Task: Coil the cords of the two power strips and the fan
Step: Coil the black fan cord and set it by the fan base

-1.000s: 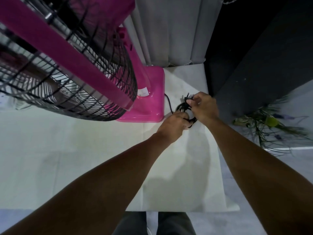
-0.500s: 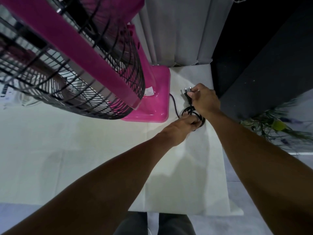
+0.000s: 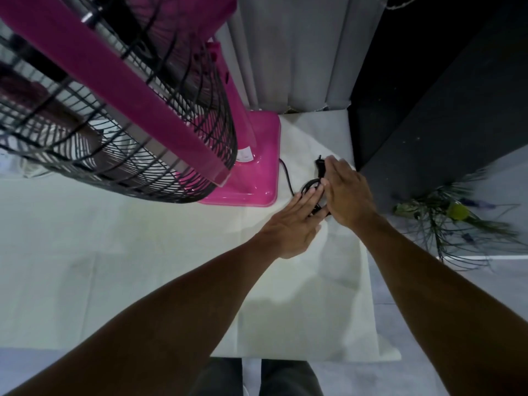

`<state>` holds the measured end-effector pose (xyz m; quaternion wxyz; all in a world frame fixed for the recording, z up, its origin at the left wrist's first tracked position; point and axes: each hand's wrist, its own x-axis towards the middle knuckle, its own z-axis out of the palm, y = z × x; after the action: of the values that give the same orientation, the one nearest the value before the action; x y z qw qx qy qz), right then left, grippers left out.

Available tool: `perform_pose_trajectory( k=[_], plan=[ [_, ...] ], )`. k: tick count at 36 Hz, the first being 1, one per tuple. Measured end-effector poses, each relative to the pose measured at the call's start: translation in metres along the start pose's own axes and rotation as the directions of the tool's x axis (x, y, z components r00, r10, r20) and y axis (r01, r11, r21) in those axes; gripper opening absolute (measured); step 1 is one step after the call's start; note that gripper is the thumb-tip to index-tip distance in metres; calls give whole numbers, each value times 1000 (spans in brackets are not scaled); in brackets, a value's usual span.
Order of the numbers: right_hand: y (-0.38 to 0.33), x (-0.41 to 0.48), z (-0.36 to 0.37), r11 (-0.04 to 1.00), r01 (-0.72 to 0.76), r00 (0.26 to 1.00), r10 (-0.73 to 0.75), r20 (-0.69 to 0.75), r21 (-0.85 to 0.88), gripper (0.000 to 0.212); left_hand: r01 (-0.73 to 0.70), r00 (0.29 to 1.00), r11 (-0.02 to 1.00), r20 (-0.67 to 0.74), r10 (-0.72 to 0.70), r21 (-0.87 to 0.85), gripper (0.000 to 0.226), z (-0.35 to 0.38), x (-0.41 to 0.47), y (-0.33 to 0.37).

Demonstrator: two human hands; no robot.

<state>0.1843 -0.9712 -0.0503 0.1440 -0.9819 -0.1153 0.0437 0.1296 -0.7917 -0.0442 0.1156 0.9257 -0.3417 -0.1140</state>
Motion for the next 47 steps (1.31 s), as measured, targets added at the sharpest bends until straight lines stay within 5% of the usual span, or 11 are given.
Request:
perform_pose_trajectory(
  k=[5,11,19,29,41,47],
  plan=[
    [7,-3,-3,999,30,993,-32,116,23,62,18,1000,1000,16,-18,19,63,5,-1,0],
    [0,-21,-8,993,54,997,-58,45,101,66,66,992,971,-91,-89,-230,66,-4,-9,-1],
    [-11,-39,-12,990,61,995,-70,70,126,105,115,976,962,-153,-156,-248,68,-9,-27,-6],
    [-23,-34,-6,999,34,992,-29,123,-40,93,177,979,980,-90,-184,-87,75,-4,-40,-5],
    [-21,-21,-8,999,24,990,-20,136,-28,81,330,935,935,180,-306,-128,83,-10,-22,10],
    [-23,-36,-10,999,22,994,-25,105,24,71,335,939,919,149,-309,-209,78,-23,-25,13]
  ],
)
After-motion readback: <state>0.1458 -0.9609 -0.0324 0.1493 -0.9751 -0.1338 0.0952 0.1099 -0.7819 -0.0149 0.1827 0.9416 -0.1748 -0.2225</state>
